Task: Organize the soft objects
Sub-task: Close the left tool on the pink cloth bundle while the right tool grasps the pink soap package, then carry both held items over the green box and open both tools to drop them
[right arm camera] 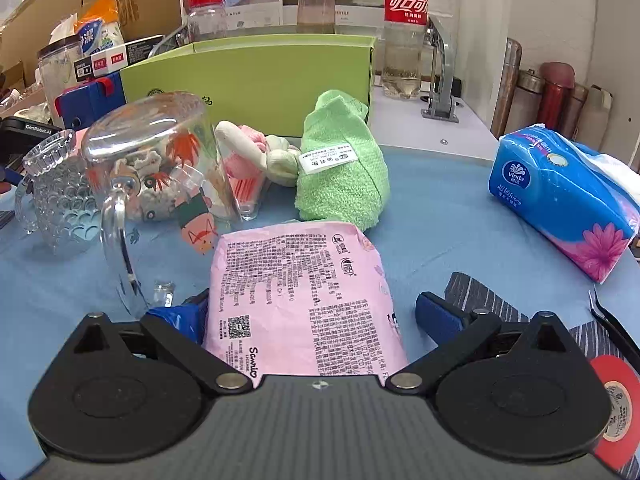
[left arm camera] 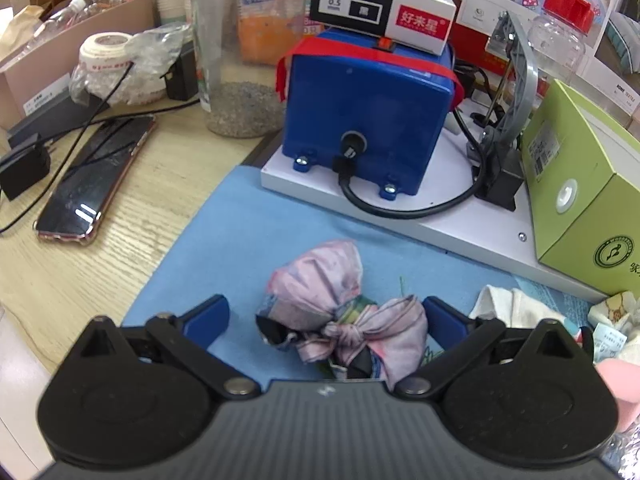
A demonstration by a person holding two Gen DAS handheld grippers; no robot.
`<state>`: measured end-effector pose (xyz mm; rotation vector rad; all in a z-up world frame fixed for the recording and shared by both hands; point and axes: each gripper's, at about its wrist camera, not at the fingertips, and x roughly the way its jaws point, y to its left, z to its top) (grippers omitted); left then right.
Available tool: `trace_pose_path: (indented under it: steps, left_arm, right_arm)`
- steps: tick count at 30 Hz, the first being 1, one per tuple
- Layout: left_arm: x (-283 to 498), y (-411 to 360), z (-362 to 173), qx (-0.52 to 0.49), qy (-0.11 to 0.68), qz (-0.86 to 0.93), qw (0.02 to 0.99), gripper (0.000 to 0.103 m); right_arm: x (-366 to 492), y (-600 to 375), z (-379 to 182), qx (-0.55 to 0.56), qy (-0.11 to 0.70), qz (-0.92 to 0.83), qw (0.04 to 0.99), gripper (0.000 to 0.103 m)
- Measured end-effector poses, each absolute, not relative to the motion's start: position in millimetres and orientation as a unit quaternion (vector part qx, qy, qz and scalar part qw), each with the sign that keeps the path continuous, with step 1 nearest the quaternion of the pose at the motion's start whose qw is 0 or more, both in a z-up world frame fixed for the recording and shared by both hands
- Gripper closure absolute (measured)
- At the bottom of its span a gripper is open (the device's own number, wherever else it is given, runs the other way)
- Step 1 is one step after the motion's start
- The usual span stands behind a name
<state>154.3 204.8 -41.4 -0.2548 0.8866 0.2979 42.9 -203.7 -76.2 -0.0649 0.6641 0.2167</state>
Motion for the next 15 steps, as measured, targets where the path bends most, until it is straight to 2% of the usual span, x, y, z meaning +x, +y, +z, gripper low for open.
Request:
trace_pose_path:
  steps: [1,2,3,4,5,6,9,15]
  left_arm:
    - [152,204,-40,-0.117,0.421,0.140,0.889,0.013]
    - [149,204,-37,-0.117,0.415,0.131,0.893,0.029]
    - [147,206,-35,-0.125,0.413,0.120,0.894,0.037]
    - [145,209,-32,-0.141,0.411,0.111,0.894,0.038]
    - [142,214,-31,-0.158,0.406,0.102,0.894,0.041]
    - [139,218,-29,-0.172,0.402,0.094,0.894,0.042]
    - [131,224,-24,-0.185,0.394,0.089,0.896,0.043]
    - [111,238,9,-0.208,0.356,0.071,0.908,0.043]
  right_arm:
    - [43,-204,-76,-0.032,0.326,0.106,0.939,0.013]
    - [42,-204,-76,-0.034,0.324,0.108,0.939,0.015]
    - [40,-205,-76,-0.034,0.320,0.110,0.940,0.017]
    - [38,-206,-76,-0.033,0.317,0.111,0.941,0.019]
    - [36,-208,-75,-0.032,0.315,0.111,0.942,0.026]
    - [32,-209,-73,-0.031,0.308,0.116,0.944,0.055]
    - [27,-216,-68,-0.024,0.312,0.109,0.944,0.061]
    - [7,-221,-34,-0.022,0.274,0.111,0.955,0.062]
